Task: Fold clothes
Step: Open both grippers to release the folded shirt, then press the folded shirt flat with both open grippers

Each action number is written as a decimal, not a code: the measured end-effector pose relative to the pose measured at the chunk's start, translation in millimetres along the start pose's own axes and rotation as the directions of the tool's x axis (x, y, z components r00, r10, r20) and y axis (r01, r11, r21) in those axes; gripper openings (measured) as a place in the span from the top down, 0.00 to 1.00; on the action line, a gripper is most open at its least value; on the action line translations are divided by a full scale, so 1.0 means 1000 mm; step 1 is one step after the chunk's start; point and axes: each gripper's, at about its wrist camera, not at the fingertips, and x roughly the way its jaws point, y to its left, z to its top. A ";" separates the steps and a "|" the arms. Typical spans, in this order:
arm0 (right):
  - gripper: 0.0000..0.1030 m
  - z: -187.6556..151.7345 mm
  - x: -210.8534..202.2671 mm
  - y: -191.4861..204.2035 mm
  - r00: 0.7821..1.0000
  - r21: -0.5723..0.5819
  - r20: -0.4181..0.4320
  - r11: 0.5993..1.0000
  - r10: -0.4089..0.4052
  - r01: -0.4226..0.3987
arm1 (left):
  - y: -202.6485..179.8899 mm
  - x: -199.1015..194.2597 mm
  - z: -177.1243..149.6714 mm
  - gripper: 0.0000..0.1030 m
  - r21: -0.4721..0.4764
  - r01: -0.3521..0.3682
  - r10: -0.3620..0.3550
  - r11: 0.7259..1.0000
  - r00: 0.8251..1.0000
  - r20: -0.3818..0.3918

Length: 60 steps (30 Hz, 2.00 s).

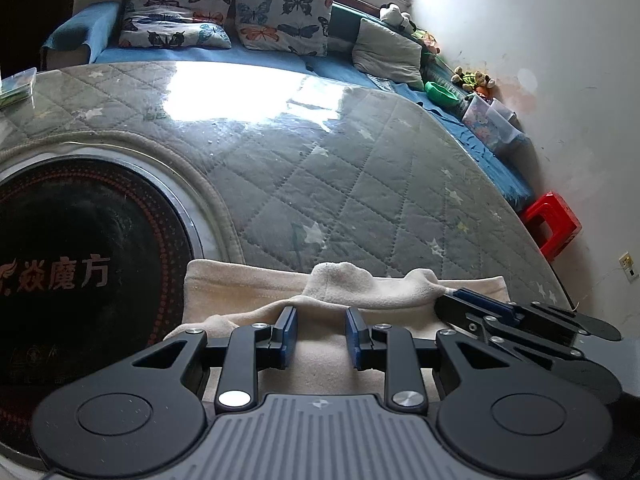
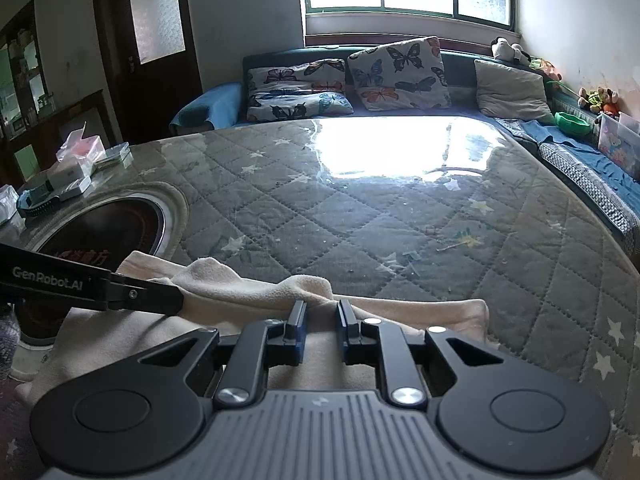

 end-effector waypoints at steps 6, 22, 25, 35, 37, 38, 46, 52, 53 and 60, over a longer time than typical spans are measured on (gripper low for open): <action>0.83 -0.006 -0.022 0.003 1.000 -0.007 0.008 1.000 0.030 -0.030 | -0.005 -0.010 -0.005 0.71 0.019 0.002 -0.002 1.000 1.000 0.017; 0.82 -0.042 -0.050 0.032 0.999 -0.101 0.022 0.994 0.037 -0.035 | -0.030 -0.032 -0.034 0.71 0.103 0.012 -0.016 0.995 0.999 0.033; 0.81 -0.044 -0.050 0.036 1.000 -0.116 0.019 0.993 0.025 -0.023 | -0.034 -0.033 -0.032 0.71 0.101 0.018 -0.023 0.995 0.999 0.039; 0.82 -0.041 -0.062 0.030 0.999 -0.087 0.039 0.996 0.014 -0.011 | -0.046 -0.018 -0.035 0.73 0.118 0.003 -0.005 0.993 1.000 0.018; 0.81 -0.044 -0.058 0.028 1.000 -0.089 0.023 0.996 0.015 -0.013 | -0.047 -0.016 -0.037 0.73 0.137 -0.006 0.004 0.991 1.000 0.018; 0.81 -0.045 -0.057 0.028 1.000 -0.088 0.020 0.996 0.016 -0.014 | -0.048 -0.016 -0.037 0.73 0.144 -0.009 0.007 0.990 1.000 0.020; 0.76 -0.045 -0.070 0.029 0.999 -0.083 0.043 0.996 0.033 -0.029 | -0.044 -0.026 -0.042 0.71 0.147 -0.005 0.001 0.989 1.000 0.026; 0.76 -0.056 -0.083 0.038 0.998 -0.108 0.041 0.993 0.043 -0.039 | -0.034 -0.042 -0.054 0.71 0.158 -0.015 0.010 0.987 0.999 0.035; 0.76 -0.058 -0.085 0.039 0.998 -0.115 0.040 0.993 0.040 -0.036 | -0.033 -0.045 -0.057 0.71 0.165 -0.018 0.012 0.986 0.999 0.039; 0.76 -0.074 -0.088 0.048 1.000 -0.161 0.003 0.987 0.016 -0.015 | -0.022 -0.067 -0.079 0.67 0.225 -0.053 0.032 0.973 0.995 0.095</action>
